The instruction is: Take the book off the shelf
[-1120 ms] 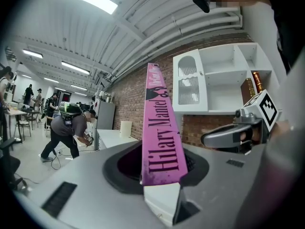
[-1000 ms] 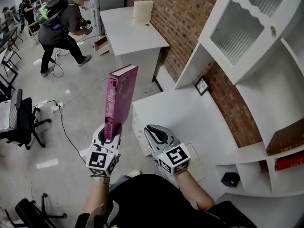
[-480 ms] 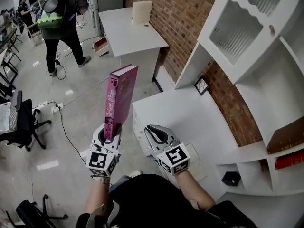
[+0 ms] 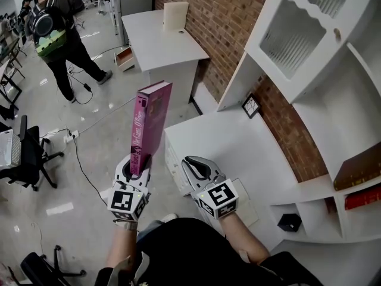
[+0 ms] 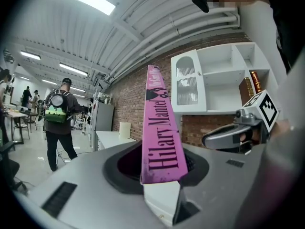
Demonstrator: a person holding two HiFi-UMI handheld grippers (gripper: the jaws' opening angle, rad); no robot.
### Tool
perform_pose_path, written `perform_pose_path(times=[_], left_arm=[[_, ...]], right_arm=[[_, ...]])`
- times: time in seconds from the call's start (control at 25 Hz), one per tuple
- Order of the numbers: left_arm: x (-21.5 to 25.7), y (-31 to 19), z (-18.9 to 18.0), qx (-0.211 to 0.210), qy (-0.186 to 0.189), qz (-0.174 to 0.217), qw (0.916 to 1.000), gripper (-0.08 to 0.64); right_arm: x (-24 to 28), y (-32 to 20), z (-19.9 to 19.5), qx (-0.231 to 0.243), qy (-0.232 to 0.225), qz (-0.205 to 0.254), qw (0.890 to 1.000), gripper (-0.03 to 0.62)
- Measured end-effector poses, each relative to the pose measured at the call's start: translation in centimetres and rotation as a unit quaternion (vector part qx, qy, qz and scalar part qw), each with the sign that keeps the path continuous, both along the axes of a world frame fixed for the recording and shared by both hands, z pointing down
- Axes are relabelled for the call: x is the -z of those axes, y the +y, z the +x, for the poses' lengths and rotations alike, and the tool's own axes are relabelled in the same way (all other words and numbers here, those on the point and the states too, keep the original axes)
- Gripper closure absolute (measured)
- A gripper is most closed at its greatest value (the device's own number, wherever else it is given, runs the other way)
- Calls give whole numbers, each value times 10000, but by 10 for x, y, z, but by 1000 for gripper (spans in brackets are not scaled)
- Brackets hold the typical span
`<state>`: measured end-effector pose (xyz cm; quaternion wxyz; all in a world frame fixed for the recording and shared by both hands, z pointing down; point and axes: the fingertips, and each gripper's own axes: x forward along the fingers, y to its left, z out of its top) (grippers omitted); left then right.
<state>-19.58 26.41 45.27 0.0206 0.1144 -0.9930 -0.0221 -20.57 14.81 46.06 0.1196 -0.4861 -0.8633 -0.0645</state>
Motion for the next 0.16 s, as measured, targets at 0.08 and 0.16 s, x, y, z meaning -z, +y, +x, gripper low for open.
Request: perform_pose_path(times=[0.08, 0.16], left_arm=[[1, 0, 1, -1, -1, -3, 10000, 419], [3, -1, 2, 1, -6, -1, 10000, 419]], right_arm=[[1, -1, 0, -11, -1, 2, 10000, 569], [3, -2, 1, -15, -7, 8, 10000, 569]])
